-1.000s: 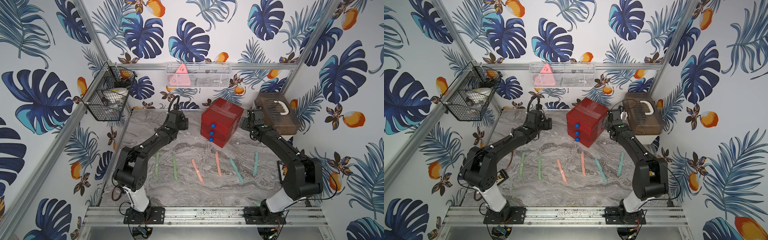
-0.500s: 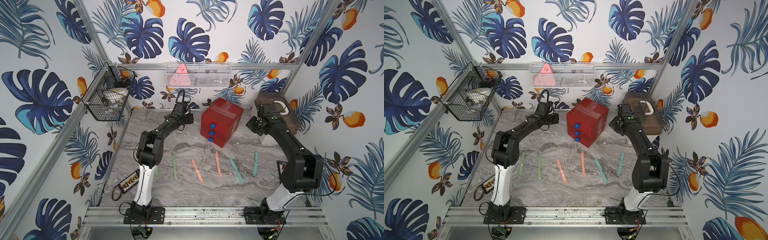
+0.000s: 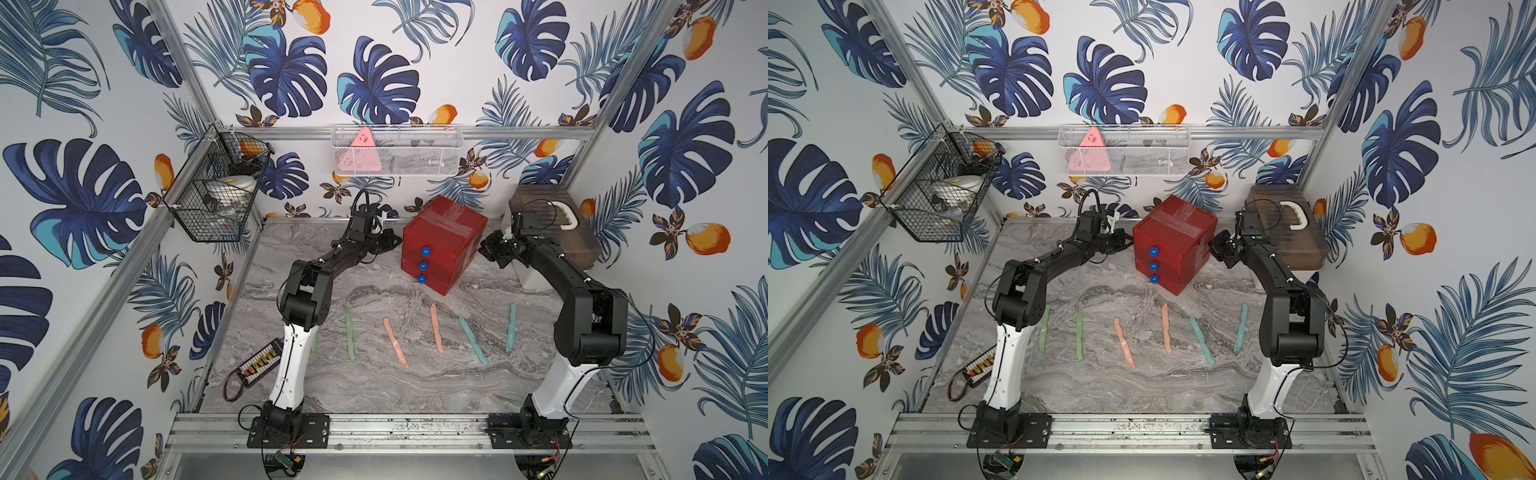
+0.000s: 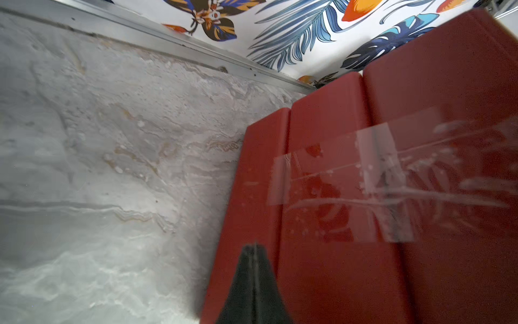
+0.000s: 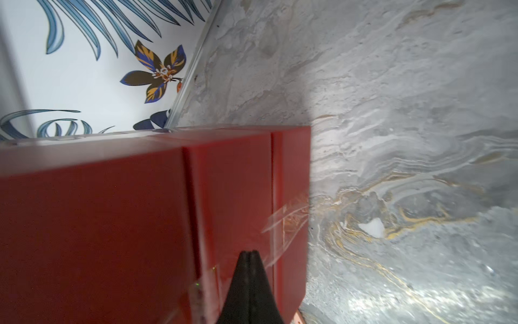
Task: Place the fruit knives into the drawer by color
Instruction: Move the storage box to the center of the board.
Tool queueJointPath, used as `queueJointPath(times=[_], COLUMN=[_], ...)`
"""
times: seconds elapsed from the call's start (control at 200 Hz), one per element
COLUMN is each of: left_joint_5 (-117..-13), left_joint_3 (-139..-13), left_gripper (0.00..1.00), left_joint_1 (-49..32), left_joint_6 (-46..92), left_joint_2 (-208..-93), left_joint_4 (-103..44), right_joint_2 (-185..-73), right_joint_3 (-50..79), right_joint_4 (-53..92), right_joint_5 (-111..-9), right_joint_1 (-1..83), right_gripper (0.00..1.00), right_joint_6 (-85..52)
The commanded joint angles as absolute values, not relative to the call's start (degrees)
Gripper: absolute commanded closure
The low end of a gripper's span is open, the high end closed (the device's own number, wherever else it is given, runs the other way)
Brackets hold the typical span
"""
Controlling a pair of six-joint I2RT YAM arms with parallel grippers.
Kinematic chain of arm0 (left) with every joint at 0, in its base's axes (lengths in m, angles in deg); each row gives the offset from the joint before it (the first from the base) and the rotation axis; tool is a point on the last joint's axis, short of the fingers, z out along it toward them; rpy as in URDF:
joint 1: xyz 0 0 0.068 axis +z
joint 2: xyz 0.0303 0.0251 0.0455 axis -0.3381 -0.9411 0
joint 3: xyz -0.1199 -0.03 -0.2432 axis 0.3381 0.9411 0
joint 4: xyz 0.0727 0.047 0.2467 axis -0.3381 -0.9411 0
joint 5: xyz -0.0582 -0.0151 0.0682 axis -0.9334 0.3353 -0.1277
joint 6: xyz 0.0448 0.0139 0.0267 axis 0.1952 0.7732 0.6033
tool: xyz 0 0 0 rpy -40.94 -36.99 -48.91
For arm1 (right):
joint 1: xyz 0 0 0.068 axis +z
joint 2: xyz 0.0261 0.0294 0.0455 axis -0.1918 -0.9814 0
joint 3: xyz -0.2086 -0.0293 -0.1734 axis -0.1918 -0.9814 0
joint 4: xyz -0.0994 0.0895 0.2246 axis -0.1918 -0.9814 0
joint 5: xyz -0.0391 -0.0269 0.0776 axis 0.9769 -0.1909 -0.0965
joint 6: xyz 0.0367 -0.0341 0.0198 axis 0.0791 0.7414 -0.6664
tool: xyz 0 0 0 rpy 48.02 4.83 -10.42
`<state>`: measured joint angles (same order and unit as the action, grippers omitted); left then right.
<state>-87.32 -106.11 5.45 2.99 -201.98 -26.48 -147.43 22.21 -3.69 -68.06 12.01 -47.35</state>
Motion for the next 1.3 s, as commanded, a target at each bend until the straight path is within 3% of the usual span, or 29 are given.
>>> queueJointPath(times=[0.0, 0.4, 0.715, 0.941, 1.296], left_joint_5=[-91.28, -94.55, -94.86, -94.95, -94.19], left_joint_3=[-103.51, -91.17, -67.49, -58.18, -50.40], left_gripper=[1.00, 1.00, 1.00, 1.00, 1.00], left_joint_1=[5.31, 4.55, 12.59, 19.41, 22.65], left_joint_6=[-1.00, -1.43, 0.28, 10.13, 14.32], left_joint_2=[-200.35, -191.76, -175.02, -160.34, -149.26], left_joint_4=[-18.29, -12.30, -9.85, -22.54, -32.03], right_joint_2=[-149.24, -155.00, -161.19, -165.92, -171.19], right_joint_3=[23.35, 25.84, 29.99, 34.28, 41.17], right_joint_4=[1.47, 6.52, 8.63, 10.71, 10.82], right_joint_5=[-72.49, -77.68, -81.93, -84.00, -84.27], right_joint_1=[12.52, 17.77, 25.09, 32.10, 39.28], right_gripper=[1.00, 1.00, 1.00, 1.00, 1.00], right_joint_6=[-48.91, -49.67, -51.35, -53.14, -55.67])
